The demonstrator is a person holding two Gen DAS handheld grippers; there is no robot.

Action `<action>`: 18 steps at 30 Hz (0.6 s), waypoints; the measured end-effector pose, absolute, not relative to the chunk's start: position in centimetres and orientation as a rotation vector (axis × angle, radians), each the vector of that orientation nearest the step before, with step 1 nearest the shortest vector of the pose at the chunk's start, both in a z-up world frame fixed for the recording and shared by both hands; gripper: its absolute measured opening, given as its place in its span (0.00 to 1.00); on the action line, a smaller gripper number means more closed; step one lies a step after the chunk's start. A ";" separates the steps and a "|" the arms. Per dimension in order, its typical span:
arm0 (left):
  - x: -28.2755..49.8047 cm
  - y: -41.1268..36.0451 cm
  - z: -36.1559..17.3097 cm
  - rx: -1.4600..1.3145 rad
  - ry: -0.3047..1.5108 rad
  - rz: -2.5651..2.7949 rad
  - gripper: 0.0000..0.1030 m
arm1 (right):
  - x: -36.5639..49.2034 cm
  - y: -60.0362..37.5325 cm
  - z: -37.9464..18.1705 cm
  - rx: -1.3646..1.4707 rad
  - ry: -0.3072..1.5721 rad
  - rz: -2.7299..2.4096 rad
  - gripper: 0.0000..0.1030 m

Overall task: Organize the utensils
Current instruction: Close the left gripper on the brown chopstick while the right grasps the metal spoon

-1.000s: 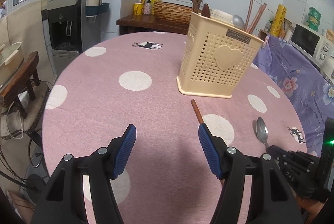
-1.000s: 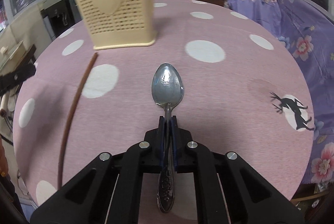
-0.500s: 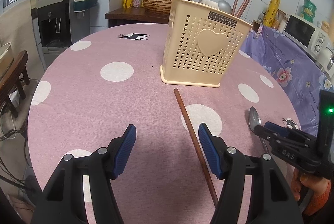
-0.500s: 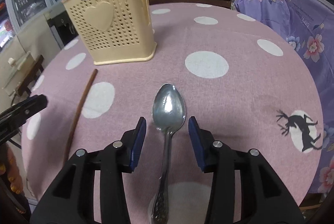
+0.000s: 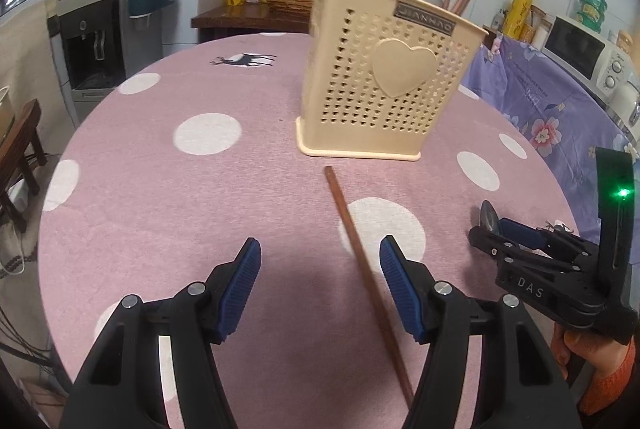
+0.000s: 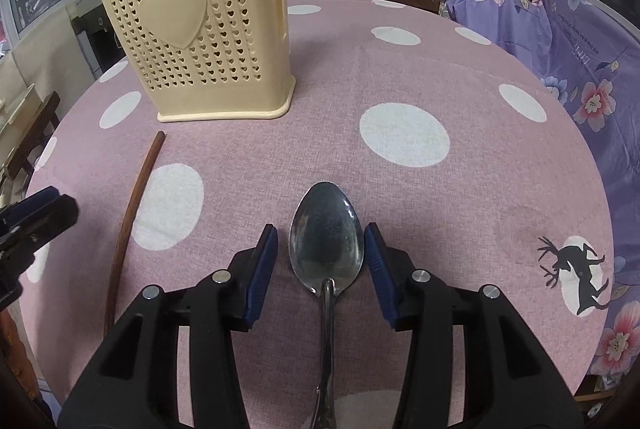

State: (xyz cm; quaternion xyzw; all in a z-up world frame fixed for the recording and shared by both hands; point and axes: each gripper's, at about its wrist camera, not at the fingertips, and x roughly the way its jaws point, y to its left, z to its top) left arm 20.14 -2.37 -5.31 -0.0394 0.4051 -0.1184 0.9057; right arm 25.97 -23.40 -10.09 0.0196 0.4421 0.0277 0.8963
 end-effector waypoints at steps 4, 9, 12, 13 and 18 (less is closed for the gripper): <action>21.9 -4.6 -6.1 -0.040 0.877 -0.275 0.48 | 26.0 -23.9 -10.0 0.054 0.918 0.062 0.44; 24.2 -6.0 -7.5 -0.022 0.928 -0.254 0.27 | 25.9 -24.0 -10.0 0.057 0.914 0.065 0.44; 24.8 -6.2 -7.5 0.000 0.924 -0.220 0.25 | 25.9 -23.8 -10.0 0.052 0.913 0.064 0.44; 25.0 -6.2 -7.4 -0.001 0.927 -0.216 0.24 | 25.9 -23.7 -10.0 0.047 0.912 0.063 0.44; 25.5 -5.9 -7.4 0.007 0.927 -0.195 0.16 | 26.3 -23.3 -10.0 0.027 0.915 0.062 0.44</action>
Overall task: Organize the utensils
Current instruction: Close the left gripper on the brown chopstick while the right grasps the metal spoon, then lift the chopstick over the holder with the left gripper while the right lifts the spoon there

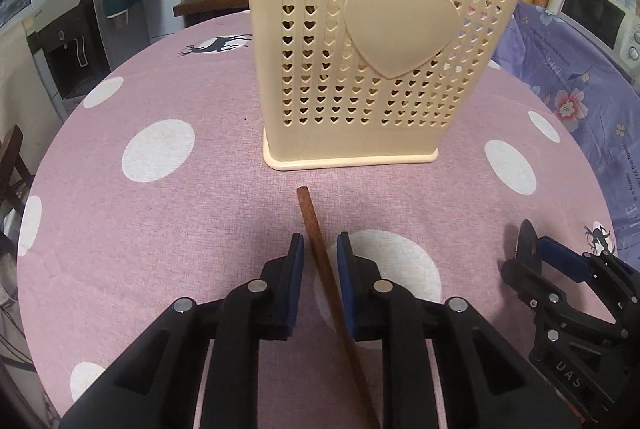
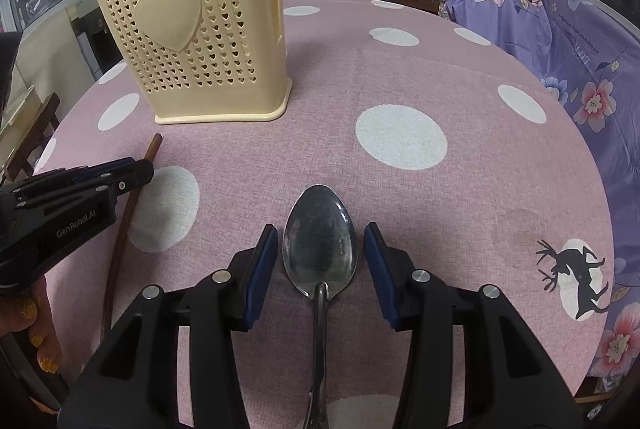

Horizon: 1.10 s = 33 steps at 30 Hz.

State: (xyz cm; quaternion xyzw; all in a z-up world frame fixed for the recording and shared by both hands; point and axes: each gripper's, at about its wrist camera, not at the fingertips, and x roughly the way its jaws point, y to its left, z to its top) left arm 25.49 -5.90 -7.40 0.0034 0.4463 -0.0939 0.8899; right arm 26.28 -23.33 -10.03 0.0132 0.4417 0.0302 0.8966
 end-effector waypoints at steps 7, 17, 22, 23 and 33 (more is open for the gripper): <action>25.8 -6.2 -7.5 0.027 0.921 -0.183 0.10 | 26.4 -23.2 -10.1 0.006 0.906 0.057 0.41; 25.8 -6.4 -7.5 0.026 0.911 -0.183 0.09 | 26.5 -23.6 -10.1 0.012 0.900 0.070 0.37; 26.0 -5.7 -7.4 0.005 0.907 -0.185 0.08 | 26.5 -23.7 -10.1 0.018 0.898 0.076 0.37; 26.0 -5.6 -7.3 0.000 0.903 -0.185 0.08 | 26.5 -23.8 -10.1 0.023 0.897 0.078 0.37; 24.3 -4.3 -3.7 -0.064 0.809 -0.224 0.08 | 25.4 -24.4 -7.2 0.103 0.823 0.143 0.37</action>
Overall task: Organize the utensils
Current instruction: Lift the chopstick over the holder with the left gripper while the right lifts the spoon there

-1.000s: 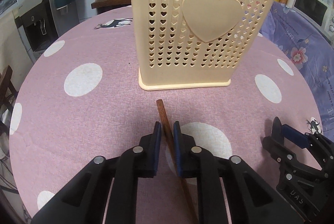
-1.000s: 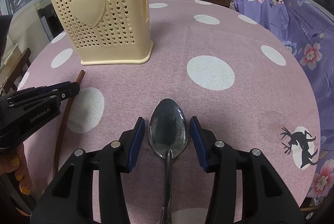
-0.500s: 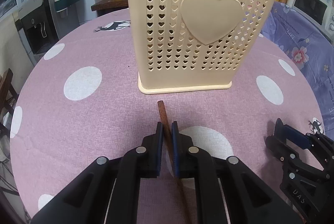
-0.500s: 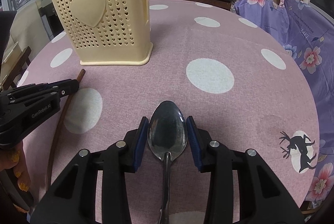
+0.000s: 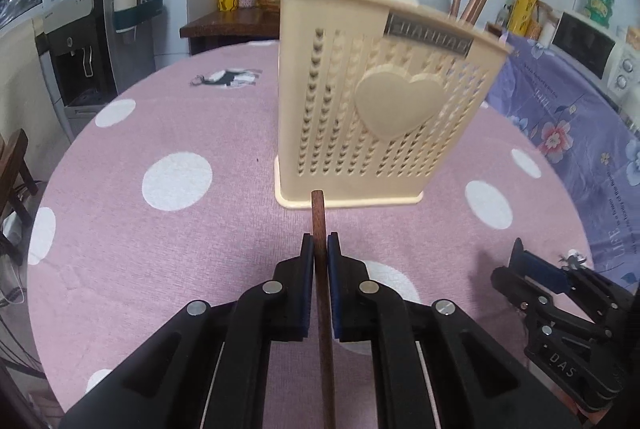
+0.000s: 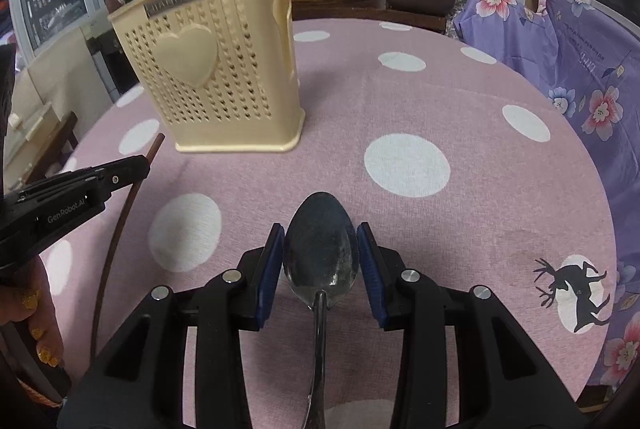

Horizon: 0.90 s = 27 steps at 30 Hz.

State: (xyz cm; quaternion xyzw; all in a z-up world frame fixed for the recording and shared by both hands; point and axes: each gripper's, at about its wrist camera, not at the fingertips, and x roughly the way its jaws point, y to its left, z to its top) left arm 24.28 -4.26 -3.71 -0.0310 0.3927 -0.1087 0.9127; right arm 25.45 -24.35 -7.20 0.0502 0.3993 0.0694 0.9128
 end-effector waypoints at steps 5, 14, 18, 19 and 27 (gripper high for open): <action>22.1 -3.0 0.0 -0.103 0.712 -0.264 0.08 | 24.1 -25.1 -3.8 0.176 0.748 0.216 0.37; 19.0 -1.8 4.7 -0.126 0.591 -0.334 0.08 | 22.2 -25.8 1.1 0.214 0.642 0.302 0.37; 18.3 -1.3 5.5 -0.134 0.562 -0.340 0.08 | 22.0 -25.8 1.5 0.211 0.637 0.301 0.37; 18.2 -1.3 5.8 -0.135 0.552 -0.340 0.08 | 22.0 -25.8 1.5 0.211 0.638 0.302 0.37; 17.5 -1.1 6.9 -0.149 0.508 -0.343 0.08 | 22.2 -25.8 1.3 0.212 0.642 0.292 0.37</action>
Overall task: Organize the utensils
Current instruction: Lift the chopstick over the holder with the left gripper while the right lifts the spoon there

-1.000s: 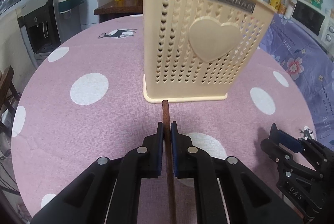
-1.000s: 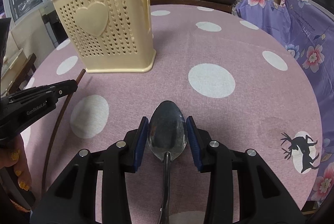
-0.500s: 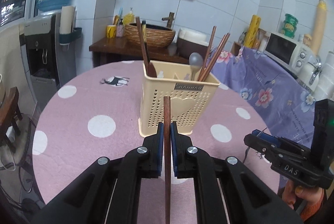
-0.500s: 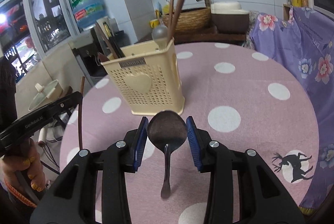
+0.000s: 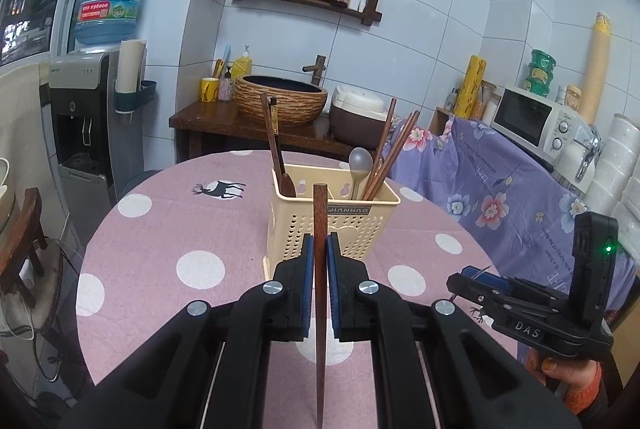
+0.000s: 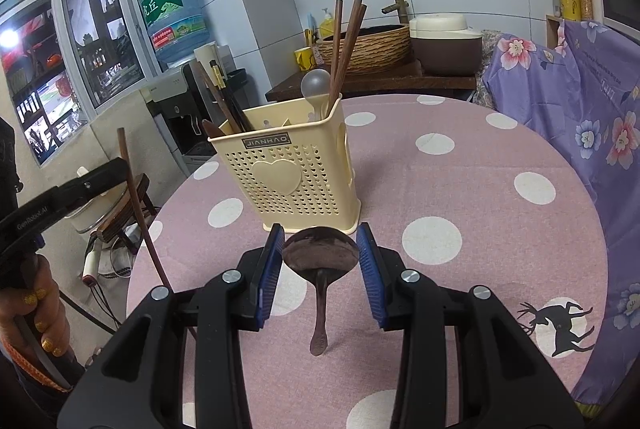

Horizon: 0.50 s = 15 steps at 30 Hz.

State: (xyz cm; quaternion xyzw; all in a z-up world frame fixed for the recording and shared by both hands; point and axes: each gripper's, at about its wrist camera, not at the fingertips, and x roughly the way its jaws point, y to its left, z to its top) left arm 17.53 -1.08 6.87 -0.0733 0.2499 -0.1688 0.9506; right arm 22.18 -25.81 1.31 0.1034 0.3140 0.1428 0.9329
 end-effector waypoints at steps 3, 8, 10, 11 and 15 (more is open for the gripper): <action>17.5 -1.0 6.8 -0.153 0.503 -0.347 0.07 | 22.2 -25.9 1.3 0.211 0.643 0.292 0.37; 17.6 -1.0 6.9 -0.160 0.499 -0.358 0.07 | 22.2 -25.9 1.4 0.206 0.634 0.295 0.37; 17.6 -1.0 7.0 -0.158 0.496 -0.360 0.07 | 22.3 -25.9 1.4 0.203 0.633 0.296 0.37; 17.6 -1.0 7.0 -0.159 0.495 -0.360 0.07 | 22.3 -25.9 1.4 0.204 0.633 0.297 0.37; 17.6 -1.0 7.5 -0.156 0.482 -0.366 0.07 | 22.7 -25.9 1.7 0.213 0.632 0.316 0.37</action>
